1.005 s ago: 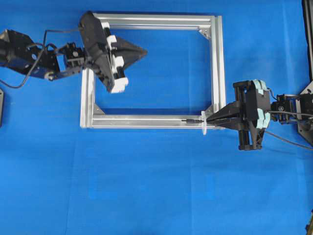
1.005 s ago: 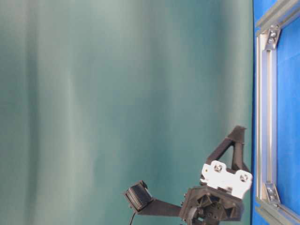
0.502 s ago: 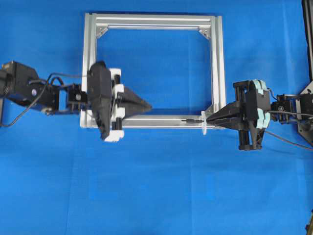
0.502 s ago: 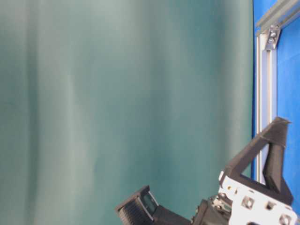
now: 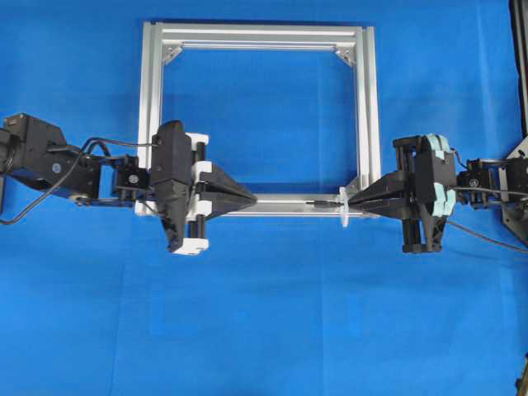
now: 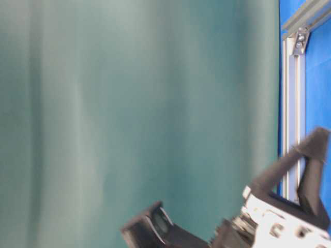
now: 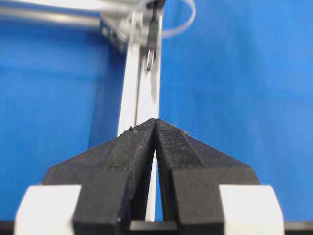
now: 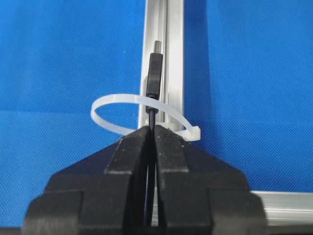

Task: Insert the wire through the string loop located on the right side.
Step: 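Move the left gripper right and grasp the plug past the loop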

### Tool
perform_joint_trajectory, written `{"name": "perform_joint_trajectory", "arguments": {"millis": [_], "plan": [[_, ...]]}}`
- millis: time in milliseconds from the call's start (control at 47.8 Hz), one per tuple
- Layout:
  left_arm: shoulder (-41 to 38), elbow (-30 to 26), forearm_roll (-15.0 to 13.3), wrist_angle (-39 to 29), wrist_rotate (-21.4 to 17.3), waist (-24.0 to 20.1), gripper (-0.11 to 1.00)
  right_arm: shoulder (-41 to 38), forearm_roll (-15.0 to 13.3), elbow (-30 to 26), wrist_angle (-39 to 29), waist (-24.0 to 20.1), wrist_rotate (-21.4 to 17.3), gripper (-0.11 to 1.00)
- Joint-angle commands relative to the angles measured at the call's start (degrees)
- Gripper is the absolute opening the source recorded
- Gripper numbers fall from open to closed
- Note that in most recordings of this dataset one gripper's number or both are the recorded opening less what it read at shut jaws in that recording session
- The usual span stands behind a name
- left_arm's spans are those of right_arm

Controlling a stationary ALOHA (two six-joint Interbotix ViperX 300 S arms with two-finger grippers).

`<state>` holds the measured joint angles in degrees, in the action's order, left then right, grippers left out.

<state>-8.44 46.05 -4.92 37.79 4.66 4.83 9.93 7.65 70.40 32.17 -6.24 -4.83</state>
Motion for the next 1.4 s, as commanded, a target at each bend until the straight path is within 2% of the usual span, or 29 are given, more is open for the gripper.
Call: {"name": "perform_joint_trajectory", "arguments": {"millis": [0, 335, 523, 1109, 1151, 1214, 1381], "plan": [[0.09, -3.16, 0.18, 0.09, -0.09, 0.18, 0.02, 0.26, 0.18, -0.97, 0.53, 0.09, 0.00, -0.04], [-5.19, -16.70, 0.18, -8.35, -0.97, -1.41, 0.02, 0.26, 0.18, -0.97, 0.44, 0.09, 0.09, -0.04], [-8.00, -21.97, 0.18, -11.07, -1.05, -1.67, 0.02, 0.26, 0.18, -0.97, 0.35, 0.18, 0.09, -0.04], [-8.44, -22.32, 0.18, -11.34, -1.14, -2.29, 0.02, 0.26, 0.18, -0.97, 0.35, 0.09, 0.09, -0.04], [-8.53, -22.32, 0.18, -11.51, -1.14, -2.29, 0.05, 0.26, 0.18, -0.97, 0.35, 0.09, 0.09, -0.04], [-8.53, -22.32, 0.18, -11.69, -1.14, -2.29, 0.19, 0.26, 0.18, -0.97, 0.35, 0.09, 0.09, -0.04], [-8.44, -22.24, 0.18, -11.87, -1.05, -2.29, 0.70, 0.26, 0.18, -0.97, 0.35, 0.09, 0.09, -0.04]]}}
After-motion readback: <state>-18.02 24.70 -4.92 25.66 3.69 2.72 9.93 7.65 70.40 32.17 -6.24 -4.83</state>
